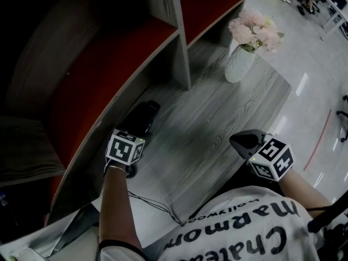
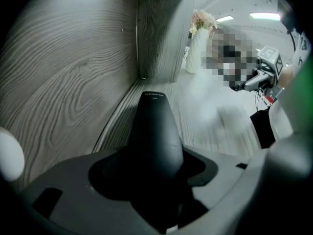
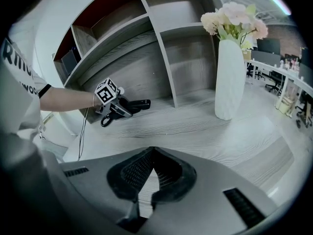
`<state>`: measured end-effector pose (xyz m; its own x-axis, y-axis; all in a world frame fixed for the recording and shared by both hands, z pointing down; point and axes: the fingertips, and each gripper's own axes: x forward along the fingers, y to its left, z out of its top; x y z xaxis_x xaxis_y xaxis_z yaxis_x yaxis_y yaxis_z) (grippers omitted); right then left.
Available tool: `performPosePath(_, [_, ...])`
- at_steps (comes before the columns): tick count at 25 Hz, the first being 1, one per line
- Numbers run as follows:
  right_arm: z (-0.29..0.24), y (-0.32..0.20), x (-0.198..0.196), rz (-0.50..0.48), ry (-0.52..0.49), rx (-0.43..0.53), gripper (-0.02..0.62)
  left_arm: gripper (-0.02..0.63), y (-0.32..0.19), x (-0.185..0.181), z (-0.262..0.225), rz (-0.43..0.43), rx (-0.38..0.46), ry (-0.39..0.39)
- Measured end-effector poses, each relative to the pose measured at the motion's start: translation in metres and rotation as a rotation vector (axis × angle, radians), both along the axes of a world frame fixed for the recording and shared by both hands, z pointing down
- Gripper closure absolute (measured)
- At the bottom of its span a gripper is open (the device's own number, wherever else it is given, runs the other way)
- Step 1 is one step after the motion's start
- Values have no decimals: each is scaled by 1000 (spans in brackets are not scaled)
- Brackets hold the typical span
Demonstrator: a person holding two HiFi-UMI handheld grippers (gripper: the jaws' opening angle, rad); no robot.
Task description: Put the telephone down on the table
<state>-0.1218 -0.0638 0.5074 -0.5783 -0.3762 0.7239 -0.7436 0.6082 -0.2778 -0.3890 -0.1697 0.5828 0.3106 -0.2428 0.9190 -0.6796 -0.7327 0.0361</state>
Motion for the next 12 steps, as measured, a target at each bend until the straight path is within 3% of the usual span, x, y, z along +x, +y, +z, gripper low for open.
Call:
performPosePath(7, [0,0,-14,-31,-9,-9,589,255,-6,-9,0,-81,17,9])
performPosePath(12, [1,1,-19,-48,-10,-12,589,215,-9,-13,-2,-99,101,-20])
